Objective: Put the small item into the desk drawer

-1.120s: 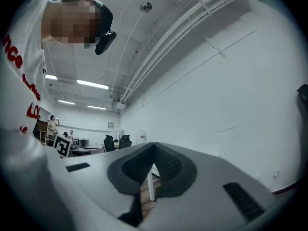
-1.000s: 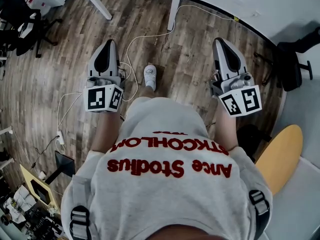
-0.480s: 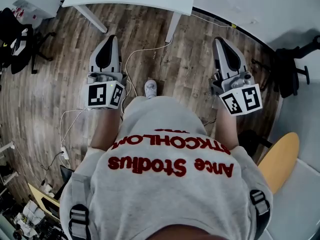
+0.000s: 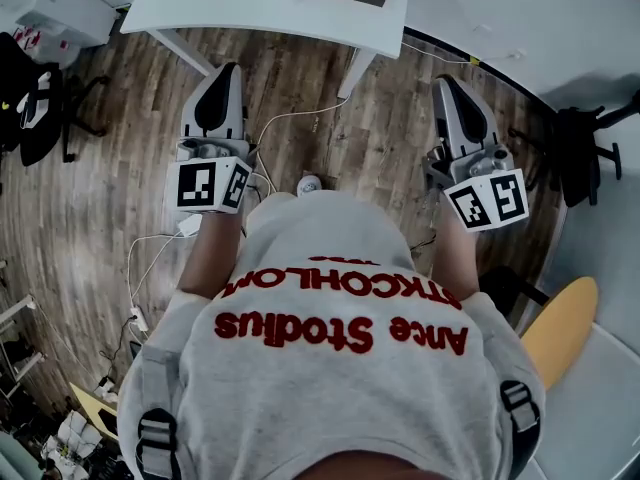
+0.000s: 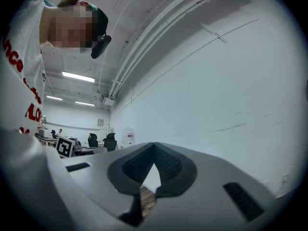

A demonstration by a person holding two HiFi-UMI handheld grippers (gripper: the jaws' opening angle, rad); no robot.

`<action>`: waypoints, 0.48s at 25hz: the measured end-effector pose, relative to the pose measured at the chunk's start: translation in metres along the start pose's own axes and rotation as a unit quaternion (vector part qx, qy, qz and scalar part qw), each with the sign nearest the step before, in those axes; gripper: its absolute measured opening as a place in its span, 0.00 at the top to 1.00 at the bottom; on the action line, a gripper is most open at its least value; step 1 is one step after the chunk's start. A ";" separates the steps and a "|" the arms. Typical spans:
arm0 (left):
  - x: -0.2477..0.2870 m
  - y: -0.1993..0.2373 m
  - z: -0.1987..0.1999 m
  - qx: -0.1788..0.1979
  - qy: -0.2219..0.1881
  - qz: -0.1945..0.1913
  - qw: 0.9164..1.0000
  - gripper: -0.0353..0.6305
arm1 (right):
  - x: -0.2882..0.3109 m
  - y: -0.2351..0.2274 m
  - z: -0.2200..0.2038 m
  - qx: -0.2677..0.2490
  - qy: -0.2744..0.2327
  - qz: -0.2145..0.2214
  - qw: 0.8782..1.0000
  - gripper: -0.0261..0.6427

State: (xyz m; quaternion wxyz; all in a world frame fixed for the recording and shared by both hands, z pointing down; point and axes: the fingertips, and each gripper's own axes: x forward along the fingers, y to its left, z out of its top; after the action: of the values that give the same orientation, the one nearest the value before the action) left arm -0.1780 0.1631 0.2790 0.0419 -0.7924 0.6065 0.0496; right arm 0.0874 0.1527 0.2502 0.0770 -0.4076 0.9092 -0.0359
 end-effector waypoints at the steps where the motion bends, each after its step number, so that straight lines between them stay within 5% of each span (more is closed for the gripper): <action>1: 0.004 0.005 -0.001 -0.001 0.000 0.000 1.000 0.94 | 0.006 -0.001 0.000 0.003 0.000 0.000 1.000 0.95; 12: 0.018 0.024 -0.016 -0.007 0.019 0.008 1.000 0.94 | 0.028 -0.014 -0.010 0.025 0.005 -0.006 1.000 0.95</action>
State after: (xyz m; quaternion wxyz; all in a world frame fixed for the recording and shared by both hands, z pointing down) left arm -0.1964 0.1377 0.2922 0.0243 -0.7889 0.6129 0.0388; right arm 0.0779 0.1229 0.2586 0.0826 -0.4107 0.9060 -0.0606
